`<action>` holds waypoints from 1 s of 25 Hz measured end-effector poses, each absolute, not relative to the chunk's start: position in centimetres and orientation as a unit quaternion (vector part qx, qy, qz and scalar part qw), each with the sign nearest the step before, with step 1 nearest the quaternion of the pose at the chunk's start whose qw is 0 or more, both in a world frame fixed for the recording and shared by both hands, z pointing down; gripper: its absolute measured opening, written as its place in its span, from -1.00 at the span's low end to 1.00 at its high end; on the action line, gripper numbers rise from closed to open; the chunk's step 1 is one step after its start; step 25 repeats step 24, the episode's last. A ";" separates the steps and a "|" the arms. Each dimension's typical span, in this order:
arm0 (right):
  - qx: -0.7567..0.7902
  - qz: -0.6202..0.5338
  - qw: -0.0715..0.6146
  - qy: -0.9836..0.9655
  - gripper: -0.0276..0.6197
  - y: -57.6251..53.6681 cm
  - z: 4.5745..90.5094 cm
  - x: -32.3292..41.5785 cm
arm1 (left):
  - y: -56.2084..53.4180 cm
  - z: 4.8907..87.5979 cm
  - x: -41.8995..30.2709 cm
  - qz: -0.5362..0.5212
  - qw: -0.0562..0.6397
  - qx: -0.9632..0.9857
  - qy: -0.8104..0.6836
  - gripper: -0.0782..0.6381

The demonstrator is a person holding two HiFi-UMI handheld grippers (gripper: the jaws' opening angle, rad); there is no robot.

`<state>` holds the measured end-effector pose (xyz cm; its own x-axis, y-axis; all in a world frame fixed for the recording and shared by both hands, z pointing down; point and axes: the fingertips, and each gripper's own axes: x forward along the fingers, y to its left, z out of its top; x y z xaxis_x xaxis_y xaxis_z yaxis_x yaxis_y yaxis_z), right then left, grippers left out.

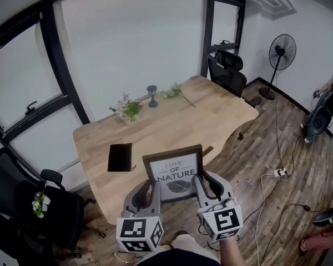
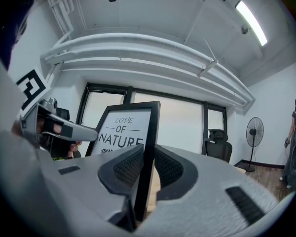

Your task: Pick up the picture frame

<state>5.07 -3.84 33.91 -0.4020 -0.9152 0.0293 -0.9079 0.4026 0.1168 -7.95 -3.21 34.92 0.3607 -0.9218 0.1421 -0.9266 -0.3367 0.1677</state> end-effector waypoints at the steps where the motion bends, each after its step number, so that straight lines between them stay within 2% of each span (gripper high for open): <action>1: 0.544 -0.039 0.045 -0.837 -0.70 -4.1 34.0 5.3 | -3.4 35.0 -7.7 0.011 0.111 0.817 -0.566 -0.59; 25: 0.535 -0.020 0.050 -0.843 -0.70 -8.1 35.3 9.2 | -7.0 36.2 -3.6 0.028 0.120 0.817 -0.563 -0.59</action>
